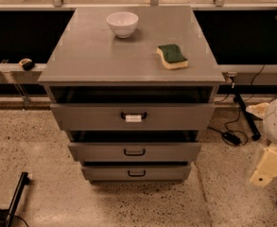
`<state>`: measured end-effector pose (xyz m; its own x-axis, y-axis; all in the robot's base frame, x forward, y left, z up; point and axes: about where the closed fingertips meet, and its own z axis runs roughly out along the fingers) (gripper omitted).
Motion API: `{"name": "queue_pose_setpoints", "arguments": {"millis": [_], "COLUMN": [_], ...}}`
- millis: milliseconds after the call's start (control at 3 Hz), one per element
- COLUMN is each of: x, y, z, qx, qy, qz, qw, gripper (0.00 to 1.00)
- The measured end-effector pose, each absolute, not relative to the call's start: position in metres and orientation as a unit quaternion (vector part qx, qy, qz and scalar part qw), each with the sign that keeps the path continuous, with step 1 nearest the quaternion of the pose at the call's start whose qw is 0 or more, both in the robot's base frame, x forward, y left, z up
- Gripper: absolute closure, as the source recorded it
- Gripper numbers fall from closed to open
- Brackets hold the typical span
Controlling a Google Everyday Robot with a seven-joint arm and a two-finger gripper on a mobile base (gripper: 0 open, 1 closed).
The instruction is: Open middle drawer
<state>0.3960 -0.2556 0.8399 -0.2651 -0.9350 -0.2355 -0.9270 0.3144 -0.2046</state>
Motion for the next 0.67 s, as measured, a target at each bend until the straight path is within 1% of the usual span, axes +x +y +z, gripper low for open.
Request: {"name": "queue_pose_setpoints", "arguments": {"millis": [333, 667], "x": [0.408, 0.426], "y": [-0.251, -0.235], "z": [0.809, 0.759], "qx": [-0.579, -0.555], "qy": [0.790, 0.773], "qz": [0.027, 0.099], "qw": [0.200, 0.290], "gripper": [0.00, 0.00]}}
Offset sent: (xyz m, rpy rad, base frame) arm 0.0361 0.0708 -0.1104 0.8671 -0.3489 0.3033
